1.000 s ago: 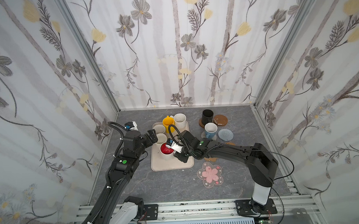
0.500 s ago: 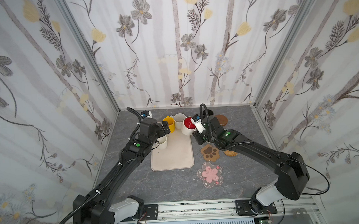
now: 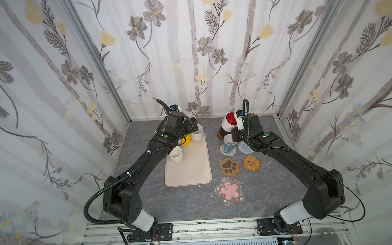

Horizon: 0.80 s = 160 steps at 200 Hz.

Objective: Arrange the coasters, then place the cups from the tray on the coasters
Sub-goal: 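Carry the red-lined mug beside the black mug while the left gripper shifts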

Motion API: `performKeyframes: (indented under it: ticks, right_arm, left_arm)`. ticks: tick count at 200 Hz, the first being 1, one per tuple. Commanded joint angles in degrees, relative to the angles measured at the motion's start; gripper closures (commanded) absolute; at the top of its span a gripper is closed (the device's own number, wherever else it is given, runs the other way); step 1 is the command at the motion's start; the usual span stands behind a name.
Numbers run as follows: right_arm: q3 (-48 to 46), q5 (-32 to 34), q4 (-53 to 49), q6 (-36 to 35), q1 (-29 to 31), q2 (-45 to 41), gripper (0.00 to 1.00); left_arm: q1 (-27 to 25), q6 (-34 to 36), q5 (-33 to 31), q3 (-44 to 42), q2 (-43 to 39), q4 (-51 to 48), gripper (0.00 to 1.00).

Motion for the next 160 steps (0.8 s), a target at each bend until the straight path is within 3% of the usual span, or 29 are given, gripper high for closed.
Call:
performKeyframes:
  ticks: [1, 57, 108, 160]
  right_arm:
    - [1.0, -0.1, 3.8, 1.7, -2.9, 1.2, 1.00]
    - [1.6, -3.3, 6.8, 2.8, -10.5, 7.7, 1.00]
    - [6.4, -1.1, 6.6, 1.1, -12.8, 16.4, 1.00]
    - [13.2, 0.3, 4.4, -0.4, -14.4, 24.6, 1.00]
  left_arm:
    - [-0.1, 0.9, 1.4, 3.2, 3.0, 1.0, 0.00]
    - [-0.1, 2.1, 1.5, 9.5, 10.0, 1.0, 0.00]
    - [0.2, 3.9, 1.0, 12.0, 13.6, 1.0, 0.00]
    - [2.6, 1.9, 5.0, 12.7, 16.0, 1.0, 0.00]
